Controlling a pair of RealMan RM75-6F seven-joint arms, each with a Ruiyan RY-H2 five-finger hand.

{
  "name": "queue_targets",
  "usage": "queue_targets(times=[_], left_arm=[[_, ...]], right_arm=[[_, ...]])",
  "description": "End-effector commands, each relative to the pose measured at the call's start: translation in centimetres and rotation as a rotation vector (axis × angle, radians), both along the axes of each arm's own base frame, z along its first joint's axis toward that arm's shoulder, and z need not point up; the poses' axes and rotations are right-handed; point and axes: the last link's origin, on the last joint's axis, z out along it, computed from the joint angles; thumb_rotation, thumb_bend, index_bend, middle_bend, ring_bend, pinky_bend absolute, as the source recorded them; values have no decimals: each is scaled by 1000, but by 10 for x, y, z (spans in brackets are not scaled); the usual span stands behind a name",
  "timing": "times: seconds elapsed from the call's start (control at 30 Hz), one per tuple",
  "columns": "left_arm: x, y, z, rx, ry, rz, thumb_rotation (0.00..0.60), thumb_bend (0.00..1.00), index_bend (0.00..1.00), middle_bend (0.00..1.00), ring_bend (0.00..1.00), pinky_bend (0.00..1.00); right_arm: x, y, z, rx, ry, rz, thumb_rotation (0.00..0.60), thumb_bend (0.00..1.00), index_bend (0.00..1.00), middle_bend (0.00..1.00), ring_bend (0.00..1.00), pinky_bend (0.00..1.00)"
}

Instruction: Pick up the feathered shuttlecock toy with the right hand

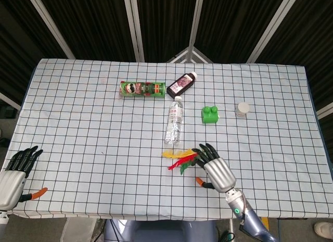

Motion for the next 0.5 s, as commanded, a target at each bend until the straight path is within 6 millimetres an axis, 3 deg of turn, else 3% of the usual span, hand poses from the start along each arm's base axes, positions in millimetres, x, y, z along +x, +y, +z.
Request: queue_targets(times=[0.03, 0.5], left_arm=[[-1, 0, 0, -4, -5, 4, 600, 0, 0, 0, 0, 0], [0, 1, 1, -14, -19, 5, 600, 0, 0, 0, 0, 0]], right_arm=[[9, -6, -27, 16, 10, -7, 600, 325, 432, 184, 0, 0], [29, -23, -56, -10, -58, -51, 600, 346, 480, 206, 0, 0]])
